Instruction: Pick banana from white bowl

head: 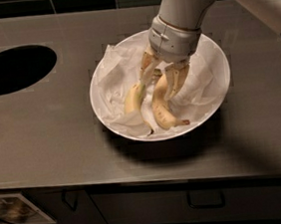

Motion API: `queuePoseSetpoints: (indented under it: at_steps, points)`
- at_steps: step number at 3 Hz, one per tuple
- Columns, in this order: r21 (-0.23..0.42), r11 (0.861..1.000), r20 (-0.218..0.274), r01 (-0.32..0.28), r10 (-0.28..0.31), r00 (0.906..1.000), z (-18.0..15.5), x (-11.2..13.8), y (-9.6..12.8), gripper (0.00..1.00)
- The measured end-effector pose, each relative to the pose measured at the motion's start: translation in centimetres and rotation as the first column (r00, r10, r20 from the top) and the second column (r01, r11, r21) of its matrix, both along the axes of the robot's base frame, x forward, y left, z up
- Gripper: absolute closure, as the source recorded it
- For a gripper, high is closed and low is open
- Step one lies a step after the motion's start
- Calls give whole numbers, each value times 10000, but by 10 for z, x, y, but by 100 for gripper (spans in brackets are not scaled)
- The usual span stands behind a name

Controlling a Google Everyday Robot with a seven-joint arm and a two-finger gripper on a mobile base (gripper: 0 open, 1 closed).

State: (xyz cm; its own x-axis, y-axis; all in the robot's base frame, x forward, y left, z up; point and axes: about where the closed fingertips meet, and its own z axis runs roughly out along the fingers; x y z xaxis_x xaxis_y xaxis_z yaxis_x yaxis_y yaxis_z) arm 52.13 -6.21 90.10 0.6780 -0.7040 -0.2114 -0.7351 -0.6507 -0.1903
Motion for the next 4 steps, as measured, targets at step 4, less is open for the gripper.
queuePoseSetpoints:
  at_steps: [4]
  points:
    - [-848, 9954, 402, -436, 472, 9981, -20, 9, -11, 49]
